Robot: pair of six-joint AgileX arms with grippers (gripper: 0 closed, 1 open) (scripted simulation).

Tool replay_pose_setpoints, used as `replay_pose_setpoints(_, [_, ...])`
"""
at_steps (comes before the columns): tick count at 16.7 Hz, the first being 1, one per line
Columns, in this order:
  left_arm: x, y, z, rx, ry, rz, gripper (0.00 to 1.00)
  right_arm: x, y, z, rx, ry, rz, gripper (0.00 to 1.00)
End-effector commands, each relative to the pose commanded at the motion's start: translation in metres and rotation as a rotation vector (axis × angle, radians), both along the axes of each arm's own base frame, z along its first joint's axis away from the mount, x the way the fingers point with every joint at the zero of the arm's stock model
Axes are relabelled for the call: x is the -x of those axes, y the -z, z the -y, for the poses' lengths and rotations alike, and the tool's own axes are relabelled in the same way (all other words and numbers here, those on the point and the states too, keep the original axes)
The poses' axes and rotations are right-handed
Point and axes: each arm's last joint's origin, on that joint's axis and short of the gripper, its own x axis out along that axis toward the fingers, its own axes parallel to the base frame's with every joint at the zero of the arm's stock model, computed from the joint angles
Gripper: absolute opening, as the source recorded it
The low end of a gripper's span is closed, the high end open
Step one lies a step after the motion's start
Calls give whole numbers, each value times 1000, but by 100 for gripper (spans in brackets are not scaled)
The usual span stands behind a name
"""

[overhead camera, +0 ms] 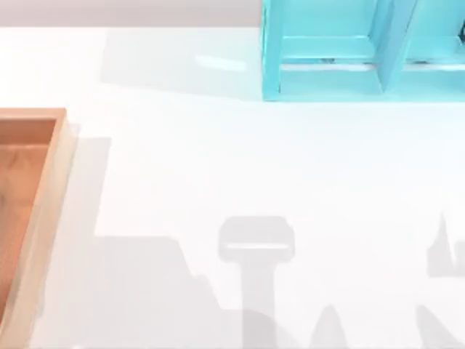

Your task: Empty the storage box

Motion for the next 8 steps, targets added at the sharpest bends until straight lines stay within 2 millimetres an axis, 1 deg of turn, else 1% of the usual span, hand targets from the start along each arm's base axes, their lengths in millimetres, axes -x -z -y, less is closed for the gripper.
replay_pose_setpoints(2, [-4, 6, 13, 17, -5, -6, 0, 0, 0, 0, 0, 0, 0, 100])
replay_pose_setpoints(4, [-10, 15, 37, 33, -13, -13, 0, 0, 0, 0, 0, 0, 0, 100])
replay_pose_setpoints(6, [-15, 24, 71, 42, -23, -16, 0, 0, 0, 0, 0, 0, 0, 100])
replay_pose_setpoints(8, [-16, 33, 113, 39, -37, -21, 0, 0, 0, 0, 0, 0, 0, 100])
